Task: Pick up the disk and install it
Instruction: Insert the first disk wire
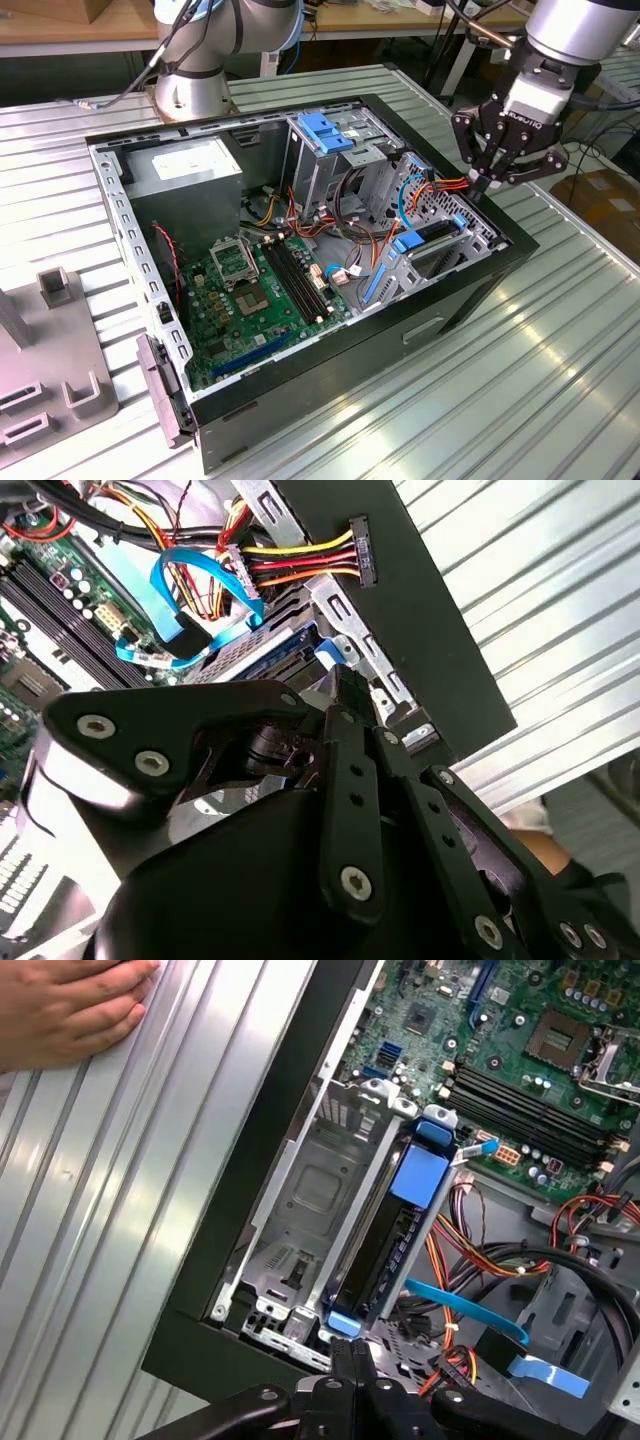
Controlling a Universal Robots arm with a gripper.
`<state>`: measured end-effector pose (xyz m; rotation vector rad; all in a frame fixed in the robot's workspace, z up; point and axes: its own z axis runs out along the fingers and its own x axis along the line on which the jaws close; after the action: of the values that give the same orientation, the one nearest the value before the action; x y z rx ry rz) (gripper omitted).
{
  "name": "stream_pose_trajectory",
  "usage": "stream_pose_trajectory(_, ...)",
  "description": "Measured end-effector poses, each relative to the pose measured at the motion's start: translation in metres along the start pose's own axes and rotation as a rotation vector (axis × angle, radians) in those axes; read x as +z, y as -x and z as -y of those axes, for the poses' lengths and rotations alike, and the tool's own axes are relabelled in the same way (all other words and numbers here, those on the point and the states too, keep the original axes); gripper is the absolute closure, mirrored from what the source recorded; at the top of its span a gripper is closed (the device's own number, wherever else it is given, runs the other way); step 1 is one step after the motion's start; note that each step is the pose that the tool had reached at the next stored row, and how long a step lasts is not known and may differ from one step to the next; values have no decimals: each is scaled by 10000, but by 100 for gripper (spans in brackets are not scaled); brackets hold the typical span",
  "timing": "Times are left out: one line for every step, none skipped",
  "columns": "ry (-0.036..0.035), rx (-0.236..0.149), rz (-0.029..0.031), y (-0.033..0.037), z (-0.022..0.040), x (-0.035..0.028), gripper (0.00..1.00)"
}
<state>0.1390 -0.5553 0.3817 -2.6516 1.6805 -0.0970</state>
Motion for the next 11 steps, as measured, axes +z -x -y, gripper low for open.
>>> stream_pose_trajectory(-10, -195, 6, -4, 12, 1, 90)
stream_pose_trajectory(-14, -252, 9, -4, 22, 2, 90)
stream_pose_trajectory(-16, -292, 11, -3, 36, 2, 90)
stream_pose_trajectory(-17, -327, 11, -1, 47, 2, 90)
stream_pose_trajectory(-19, -363, 13, 1, 57, 3, 90)
stream_pose_trajectory(-22, -426, 14, 5, 75, 3, 90)
stream_pose_trajectory(-25, -468, 16, 8, 86, 3, 90)
stream_pose_trajectory(-27, -506, 18, 12, 97, 4, 90)
stream_pose_trajectory(-29, -559, 19, 18, 110, 4, 90)
stream_pose_trajectory(-31, -594, 20, 22, 118, 3, 90)
stream_pose_trajectory(-33, -627, 21, 25, 127, 4, 90)
